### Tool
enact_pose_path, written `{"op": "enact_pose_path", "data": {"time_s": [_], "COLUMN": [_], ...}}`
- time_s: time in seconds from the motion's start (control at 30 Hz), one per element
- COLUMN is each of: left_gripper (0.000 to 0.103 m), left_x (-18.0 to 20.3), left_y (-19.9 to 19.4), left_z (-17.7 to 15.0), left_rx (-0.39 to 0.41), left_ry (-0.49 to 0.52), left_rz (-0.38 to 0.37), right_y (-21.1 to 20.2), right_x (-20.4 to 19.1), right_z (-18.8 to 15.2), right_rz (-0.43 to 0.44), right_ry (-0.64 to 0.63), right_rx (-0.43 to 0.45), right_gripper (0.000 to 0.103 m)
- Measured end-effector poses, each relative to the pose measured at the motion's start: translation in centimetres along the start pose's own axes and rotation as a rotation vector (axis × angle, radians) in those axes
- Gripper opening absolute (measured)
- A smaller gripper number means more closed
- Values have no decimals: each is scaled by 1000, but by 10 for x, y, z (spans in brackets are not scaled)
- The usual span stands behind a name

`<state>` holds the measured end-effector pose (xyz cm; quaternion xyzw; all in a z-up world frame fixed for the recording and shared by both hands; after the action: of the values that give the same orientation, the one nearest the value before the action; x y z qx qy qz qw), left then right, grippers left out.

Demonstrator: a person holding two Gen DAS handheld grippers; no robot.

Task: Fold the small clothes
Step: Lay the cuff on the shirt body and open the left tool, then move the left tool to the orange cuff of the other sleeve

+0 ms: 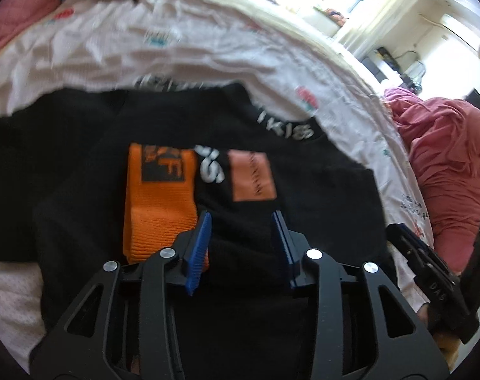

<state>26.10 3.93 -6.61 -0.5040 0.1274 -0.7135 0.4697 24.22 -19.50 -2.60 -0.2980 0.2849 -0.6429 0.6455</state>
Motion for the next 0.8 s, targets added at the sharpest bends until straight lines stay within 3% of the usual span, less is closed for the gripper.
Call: {"op": "enact_pose_path", "data": {"time_s": [0.27, 0.33, 0.4, 0.53, 0.67, 0.73, 0.8], "left_gripper": [32, 36, 48, 56, 63, 66, 73], "left_x": [-9, -8, -5, -1, -1, -2, -2], "left_y": [-7, -11, -14, -23, -34, -41, -45], "left_z": [-7, -6, -6, -6, -5, -4, -2], "left_rx": [17, 19, 28, 46, 73, 89, 105], "left_ry": [-21, -19, -10, 21, 26, 19, 15], "left_rz": [-23, -13, -6, 24, 44, 38, 37], "right_y": [38, 37, 34, 27, 15, 9, 4], "right_x": [18, 20, 19, 20, 17, 16, 14], "right_z": [-21, -25, -27, -24, -18, -16, -13], "right_rz": [-58, -50, -50, -36, -20, -14, 5], "right_ry": [43, 43, 37, 58, 62, 64, 70], "right_rx": [-168, -156, -146, -131, -95, -80, -64], "right_gripper": [52, 52, 54, 57, 68, 68, 80]}}
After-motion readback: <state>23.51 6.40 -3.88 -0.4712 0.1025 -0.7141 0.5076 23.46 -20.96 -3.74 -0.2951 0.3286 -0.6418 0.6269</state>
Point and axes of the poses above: each gripper's, at about its wrist camera, not at the fingertips, and y roughly the way its jaws point, x to its right, z to its top, the point moved 3 cm from there along y, roughly the way its jaws point, and after that the axes turned 13 degrees about -z, right-handed, at the moved point
